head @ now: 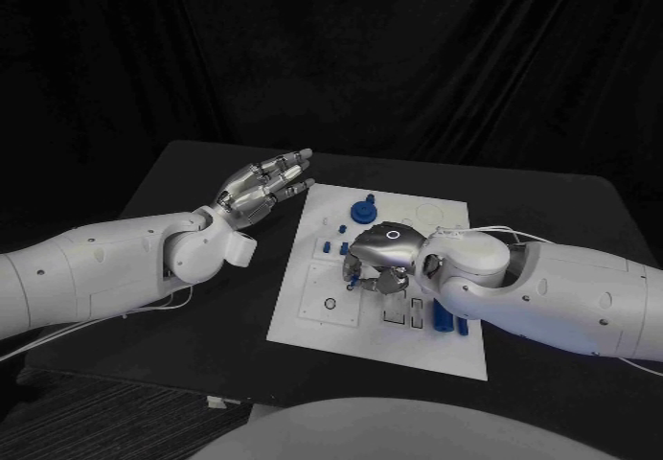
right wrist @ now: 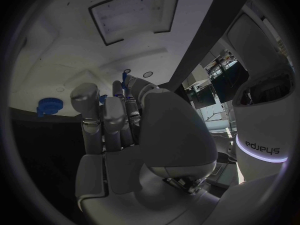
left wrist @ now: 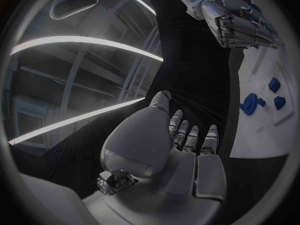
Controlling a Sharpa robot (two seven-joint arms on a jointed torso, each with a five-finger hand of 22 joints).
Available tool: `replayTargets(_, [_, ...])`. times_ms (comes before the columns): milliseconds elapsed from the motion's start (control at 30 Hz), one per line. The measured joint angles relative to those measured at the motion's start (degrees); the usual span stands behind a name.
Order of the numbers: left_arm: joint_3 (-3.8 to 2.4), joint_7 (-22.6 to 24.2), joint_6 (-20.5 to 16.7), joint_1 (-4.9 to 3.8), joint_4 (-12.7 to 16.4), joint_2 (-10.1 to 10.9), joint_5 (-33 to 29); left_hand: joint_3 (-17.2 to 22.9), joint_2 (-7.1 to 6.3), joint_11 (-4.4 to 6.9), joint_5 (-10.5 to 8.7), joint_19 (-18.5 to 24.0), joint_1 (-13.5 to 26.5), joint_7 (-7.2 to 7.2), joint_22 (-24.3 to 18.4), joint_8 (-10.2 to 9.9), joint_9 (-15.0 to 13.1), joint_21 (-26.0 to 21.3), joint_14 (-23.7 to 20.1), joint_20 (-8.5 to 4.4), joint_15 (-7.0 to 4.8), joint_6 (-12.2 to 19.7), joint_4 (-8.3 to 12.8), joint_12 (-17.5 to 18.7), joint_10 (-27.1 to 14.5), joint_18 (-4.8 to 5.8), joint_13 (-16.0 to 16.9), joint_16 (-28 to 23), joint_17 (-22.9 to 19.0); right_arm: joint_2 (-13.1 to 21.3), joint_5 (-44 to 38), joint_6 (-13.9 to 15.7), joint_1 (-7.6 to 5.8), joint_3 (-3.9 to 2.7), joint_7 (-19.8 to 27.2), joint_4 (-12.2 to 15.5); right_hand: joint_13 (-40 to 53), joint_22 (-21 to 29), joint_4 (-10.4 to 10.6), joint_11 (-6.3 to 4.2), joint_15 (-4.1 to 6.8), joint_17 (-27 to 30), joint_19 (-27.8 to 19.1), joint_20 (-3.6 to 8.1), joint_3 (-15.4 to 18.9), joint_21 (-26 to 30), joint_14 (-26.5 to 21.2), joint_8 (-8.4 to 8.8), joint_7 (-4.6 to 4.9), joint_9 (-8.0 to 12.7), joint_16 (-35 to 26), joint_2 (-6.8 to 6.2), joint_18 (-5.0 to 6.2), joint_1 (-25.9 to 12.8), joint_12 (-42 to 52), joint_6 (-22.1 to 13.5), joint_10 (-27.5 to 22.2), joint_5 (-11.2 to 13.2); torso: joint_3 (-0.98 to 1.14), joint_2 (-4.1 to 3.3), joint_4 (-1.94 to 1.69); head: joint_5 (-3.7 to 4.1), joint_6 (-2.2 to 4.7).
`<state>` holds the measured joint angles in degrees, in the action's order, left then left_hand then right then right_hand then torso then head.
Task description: Assemble the parts on the task board
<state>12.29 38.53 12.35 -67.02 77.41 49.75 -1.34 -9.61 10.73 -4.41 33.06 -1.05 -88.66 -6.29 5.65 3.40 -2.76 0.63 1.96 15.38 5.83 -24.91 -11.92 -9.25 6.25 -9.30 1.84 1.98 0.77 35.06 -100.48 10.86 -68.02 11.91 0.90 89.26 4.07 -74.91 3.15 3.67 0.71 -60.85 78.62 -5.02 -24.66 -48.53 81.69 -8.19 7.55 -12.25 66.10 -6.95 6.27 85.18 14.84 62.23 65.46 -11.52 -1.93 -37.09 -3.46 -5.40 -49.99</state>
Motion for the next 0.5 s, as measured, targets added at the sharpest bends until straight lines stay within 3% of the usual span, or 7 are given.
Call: replayTargets(500, [0.00, -0.5, 0.5, 0.49, -0.7, -0.4, 0.0, 0.1, 0.00, -0.21, 0.00, 0.0, 0.0, 0.02, 0.0, 0.0, 0.0, 0.0, -0.1, 0.00, 0.32, 0.0, 0.1, 0.0, -0.2, 0.00, 0.0, 0.1, 0.0, -0.1, 0.0, 0.3, 0.92, -0.12, -0.1, -0.2, 0.0, 0.0, -0.3, 0.10, 0.00, 0.1, 0.0, 0.00, 0.0, 0.0, 0.0, 0.27, 0.00, 0.1, 0.0, 0.00, 0.00, 0.0, -0.1, 0.0, -0.1, 0.0, 0.00, 0.01, 0.00, -0.20, 0.00])
